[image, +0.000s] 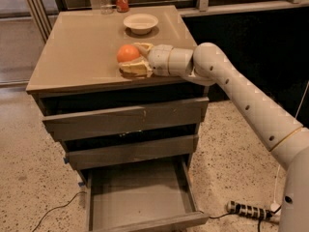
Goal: Pick orange from bottom drawer and place on counter
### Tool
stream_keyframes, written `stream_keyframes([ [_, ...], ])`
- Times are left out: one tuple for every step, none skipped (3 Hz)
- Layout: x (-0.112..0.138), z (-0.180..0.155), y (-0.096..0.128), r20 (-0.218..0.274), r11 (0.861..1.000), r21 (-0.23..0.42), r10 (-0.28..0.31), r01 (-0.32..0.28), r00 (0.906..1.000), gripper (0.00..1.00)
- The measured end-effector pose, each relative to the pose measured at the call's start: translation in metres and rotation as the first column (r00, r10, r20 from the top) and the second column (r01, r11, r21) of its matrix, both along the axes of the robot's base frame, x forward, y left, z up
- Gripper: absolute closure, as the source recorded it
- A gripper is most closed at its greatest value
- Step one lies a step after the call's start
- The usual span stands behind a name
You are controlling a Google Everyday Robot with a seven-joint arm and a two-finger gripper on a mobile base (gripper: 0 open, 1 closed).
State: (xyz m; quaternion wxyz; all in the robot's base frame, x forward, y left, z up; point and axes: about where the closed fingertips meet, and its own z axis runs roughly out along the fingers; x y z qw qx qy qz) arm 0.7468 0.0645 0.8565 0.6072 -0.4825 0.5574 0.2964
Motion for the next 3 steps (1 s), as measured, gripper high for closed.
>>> stream_keyframes([
  [0.0,0.0,0.0,0.0,1.0,0.0,0.0,0.0,1.0,0.73],
  [0.0,0.0,0.0,0.0,1.0,0.0,0.0,0.0,1.0,0.5],
  [0.0,0.0,0.0001,0.0,1.0,0.0,0.0,0.0,1.0,0.26],
])
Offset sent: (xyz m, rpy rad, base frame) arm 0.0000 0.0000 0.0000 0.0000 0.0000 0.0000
